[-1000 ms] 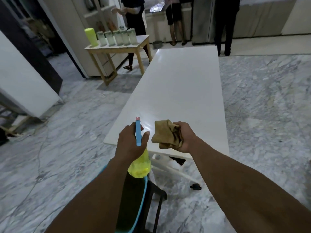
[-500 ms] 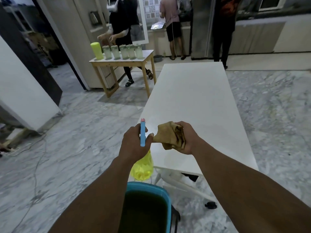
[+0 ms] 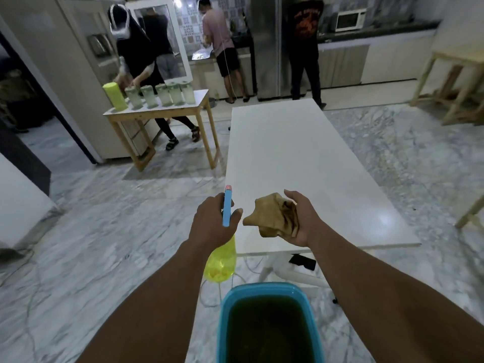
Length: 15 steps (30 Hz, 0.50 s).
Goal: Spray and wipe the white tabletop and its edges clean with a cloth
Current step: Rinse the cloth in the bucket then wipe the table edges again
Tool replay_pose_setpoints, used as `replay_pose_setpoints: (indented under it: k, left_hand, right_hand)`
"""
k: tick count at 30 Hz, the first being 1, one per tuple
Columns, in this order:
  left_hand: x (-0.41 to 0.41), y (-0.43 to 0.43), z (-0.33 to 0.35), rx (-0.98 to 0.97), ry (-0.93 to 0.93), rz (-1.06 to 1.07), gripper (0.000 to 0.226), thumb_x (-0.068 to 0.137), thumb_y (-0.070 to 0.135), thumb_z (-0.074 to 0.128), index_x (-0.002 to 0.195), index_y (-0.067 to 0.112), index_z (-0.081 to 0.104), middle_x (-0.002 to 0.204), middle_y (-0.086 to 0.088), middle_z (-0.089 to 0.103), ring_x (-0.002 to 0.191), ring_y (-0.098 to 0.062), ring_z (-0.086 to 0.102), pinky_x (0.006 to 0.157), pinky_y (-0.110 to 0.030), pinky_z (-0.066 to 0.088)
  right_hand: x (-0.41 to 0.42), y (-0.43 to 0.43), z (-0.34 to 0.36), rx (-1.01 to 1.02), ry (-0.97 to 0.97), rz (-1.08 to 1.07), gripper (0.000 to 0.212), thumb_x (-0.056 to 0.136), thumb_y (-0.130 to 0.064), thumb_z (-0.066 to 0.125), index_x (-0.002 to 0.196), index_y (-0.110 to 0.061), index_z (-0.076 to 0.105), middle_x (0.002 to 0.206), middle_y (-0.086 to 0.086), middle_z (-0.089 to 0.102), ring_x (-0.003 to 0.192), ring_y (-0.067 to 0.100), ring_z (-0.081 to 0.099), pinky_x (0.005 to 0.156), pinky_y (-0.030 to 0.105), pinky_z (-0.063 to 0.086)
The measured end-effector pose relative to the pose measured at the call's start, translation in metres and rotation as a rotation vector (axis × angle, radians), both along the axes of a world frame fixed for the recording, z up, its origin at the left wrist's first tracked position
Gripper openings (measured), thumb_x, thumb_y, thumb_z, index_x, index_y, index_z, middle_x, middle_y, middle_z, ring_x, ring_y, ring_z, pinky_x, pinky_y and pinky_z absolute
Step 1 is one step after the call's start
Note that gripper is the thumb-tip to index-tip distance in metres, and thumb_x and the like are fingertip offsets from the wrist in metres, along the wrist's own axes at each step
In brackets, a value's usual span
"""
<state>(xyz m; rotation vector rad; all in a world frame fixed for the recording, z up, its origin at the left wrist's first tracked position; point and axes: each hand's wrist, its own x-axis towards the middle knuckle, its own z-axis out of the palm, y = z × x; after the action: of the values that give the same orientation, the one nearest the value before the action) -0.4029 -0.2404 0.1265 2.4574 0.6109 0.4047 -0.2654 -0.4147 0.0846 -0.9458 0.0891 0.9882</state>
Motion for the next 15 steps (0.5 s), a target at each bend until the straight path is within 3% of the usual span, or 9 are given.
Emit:
replay_pose_setpoints:
  k: [5, 10, 15]
  left_hand:
    - [0.004, 0.020, 0.000, -0.039, -0.053, 0.000, 0.031, 0.096, 0.039, 0.074, 0.113, 0.014, 0.066, 0.100, -0.011, 0.073, 0.090, -0.026, 0.070, 0.081, -0.030, 0.046]
    - [0.015, 0.038, 0.000, -0.049, -0.073, -0.066, 0.025, 0.095, 0.039, 0.074, 0.106, 0.019, 0.063, 0.098, -0.011, 0.075, 0.085, -0.030, 0.077, 0.088, -0.046, 0.060]
    - [0.038, 0.077, -0.005, -0.077, -0.058, -0.166, 0.027, 0.095, 0.042, 0.074, 0.106, 0.020, 0.063, 0.099, -0.008, 0.073, 0.083, -0.027, 0.077, 0.087, -0.046, 0.061]
  right_hand:
    - [0.004, 0.019, 0.012, -0.010, -0.016, -0.008, 0.048, 0.093, -0.054, 0.052, 0.104, -0.008, 0.064, 0.082, 0.011, 0.068, 0.067, 0.027, 0.068, 0.062, 0.029, 0.050]
    - [0.008, 0.040, 0.011, -0.023, -0.030, -0.026, 0.058, 0.090, -0.058, 0.055, 0.117, -0.007, 0.063, 0.092, 0.014, 0.069, 0.076, 0.028, 0.069, 0.065, 0.031, 0.053]
    - [0.011, 0.068, 0.007, -0.028, -0.041, -0.117, 0.057, 0.092, -0.058, 0.052, 0.111, -0.006, 0.067, 0.091, 0.014, 0.072, 0.075, 0.028, 0.071, 0.068, 0.033, 0.053]
